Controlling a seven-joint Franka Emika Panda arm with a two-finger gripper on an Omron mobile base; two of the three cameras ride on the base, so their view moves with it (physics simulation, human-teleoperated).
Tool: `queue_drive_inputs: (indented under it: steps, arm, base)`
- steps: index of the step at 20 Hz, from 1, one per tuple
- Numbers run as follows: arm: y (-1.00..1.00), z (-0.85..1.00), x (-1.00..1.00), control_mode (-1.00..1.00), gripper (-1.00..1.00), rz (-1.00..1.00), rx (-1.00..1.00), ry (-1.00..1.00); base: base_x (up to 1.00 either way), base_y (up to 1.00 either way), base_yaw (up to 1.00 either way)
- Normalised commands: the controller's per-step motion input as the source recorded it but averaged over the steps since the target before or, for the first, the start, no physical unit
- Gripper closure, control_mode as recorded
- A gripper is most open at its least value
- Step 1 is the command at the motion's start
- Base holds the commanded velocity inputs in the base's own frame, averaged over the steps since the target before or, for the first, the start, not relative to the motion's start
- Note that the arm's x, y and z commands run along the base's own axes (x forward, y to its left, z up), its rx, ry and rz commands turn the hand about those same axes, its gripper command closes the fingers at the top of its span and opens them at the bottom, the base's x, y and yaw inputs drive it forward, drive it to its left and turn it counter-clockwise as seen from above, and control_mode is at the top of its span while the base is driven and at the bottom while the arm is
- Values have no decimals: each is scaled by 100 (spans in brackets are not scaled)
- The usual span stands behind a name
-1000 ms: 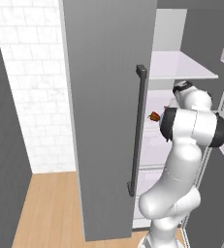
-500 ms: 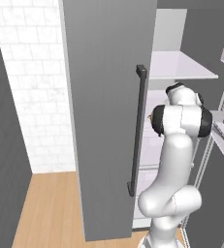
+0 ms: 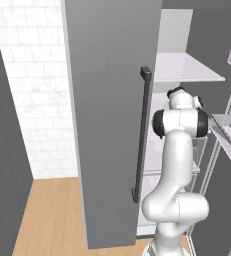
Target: Place one bell pepper and one steak in each tupperware on the nearby counter, to pack two identical lunches.
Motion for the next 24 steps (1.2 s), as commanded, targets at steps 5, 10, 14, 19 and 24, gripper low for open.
queue_drive_inputs:
  steps: [5,10,14,19,24]
  arm:
    - [41,-66,3,-100,100,2,-13,0]
    - [63,-14,-87,-100,100,0,-18,0]
    - [3,0,-100,-100,100,0,-9,-4]
    - [-10,30,-100,-100,100,-9,-8,-13]
    - [0,61,-100,-100,100,-26,-4,9]
  base:
    - [0,0,0]
    - [0,0,0]
    - [0,0,0]
    - [0,0,0]
    - [0,0,0]
